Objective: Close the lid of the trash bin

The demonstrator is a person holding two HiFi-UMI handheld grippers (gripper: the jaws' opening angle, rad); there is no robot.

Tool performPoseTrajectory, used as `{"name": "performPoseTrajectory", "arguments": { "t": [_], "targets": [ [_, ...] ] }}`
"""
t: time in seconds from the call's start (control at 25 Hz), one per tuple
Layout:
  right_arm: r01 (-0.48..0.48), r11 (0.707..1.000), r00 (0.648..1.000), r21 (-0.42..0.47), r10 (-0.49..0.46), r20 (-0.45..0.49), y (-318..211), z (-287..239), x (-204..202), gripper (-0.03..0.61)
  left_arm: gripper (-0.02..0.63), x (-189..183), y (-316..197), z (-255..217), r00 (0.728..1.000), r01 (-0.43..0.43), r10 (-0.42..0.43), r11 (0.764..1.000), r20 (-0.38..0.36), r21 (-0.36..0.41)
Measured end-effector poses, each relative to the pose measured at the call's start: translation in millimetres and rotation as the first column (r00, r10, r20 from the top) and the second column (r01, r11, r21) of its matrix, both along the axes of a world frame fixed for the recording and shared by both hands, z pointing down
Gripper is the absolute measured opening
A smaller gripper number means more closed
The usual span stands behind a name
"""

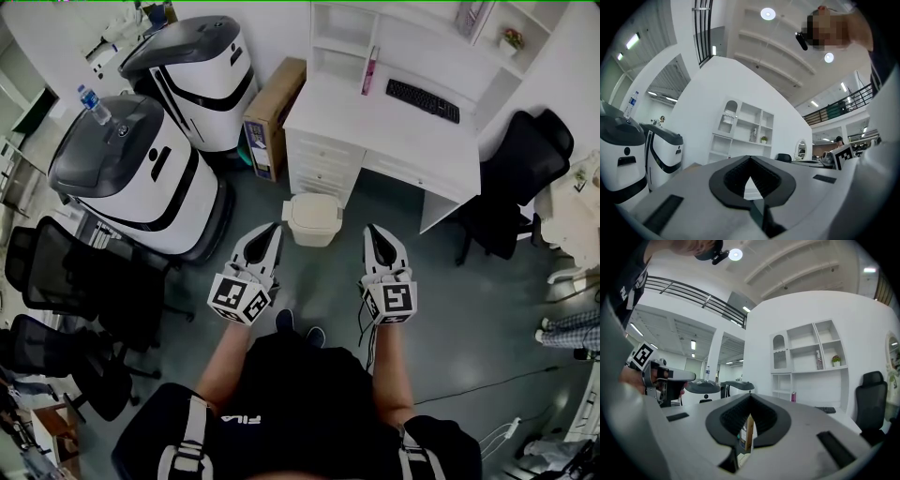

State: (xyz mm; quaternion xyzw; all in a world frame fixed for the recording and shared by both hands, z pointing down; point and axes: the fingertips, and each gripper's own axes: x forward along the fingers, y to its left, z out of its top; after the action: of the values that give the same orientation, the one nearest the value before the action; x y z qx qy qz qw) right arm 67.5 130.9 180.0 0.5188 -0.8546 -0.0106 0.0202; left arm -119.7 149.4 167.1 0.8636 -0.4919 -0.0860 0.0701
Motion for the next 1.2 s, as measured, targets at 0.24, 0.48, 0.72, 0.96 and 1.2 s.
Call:
{"name": "performPoseTrajectory", "arguments": {
  "t": [0.24, 0.48, 0.72, 0.96, 1.2],
  "targets": [
    [0.006, 1.0, 1.0, 0.014, -0.006, -0.027, -6, -4, -15, 0.005, 0.003, -13, -10, 0, 1.0, 0.005, -0.005, 1.0, 0.019, 0.008],
    [0.034, 0.999, 0.998, 0.027, -0.035, 0.051, -7, -12, -27, 0.003, 0.003, -29, -16, 4, 0.999, 0.028, -0.028, 1.0, 0.032, -0.003],
    [0.039, 0.999, 0.998, 0.007, -0.039, 0.056, -11, -12, -33, 0.003, 0.003, -40, -24, 8, 0.998, 0.05, -0.049, 0.999, 0.038, -0.016],
    [0.051, 0.998, 0.996, 0.024, -0.053, 0.07, -17, -22, -39, 0.002, 0.003, -48, -33, 5, 0.998, 0.059, -0.059, 0.998, 0.029, 0.002],
    [0.041, 0.999, 0.999, 0.032, -0.042, 0.021, -18, -21, -44, 0.003, 0.003, -48, -38, 8, 0.999, 0.04, -0.04, 0.999, 0.024, -0.003]
  ]
}}
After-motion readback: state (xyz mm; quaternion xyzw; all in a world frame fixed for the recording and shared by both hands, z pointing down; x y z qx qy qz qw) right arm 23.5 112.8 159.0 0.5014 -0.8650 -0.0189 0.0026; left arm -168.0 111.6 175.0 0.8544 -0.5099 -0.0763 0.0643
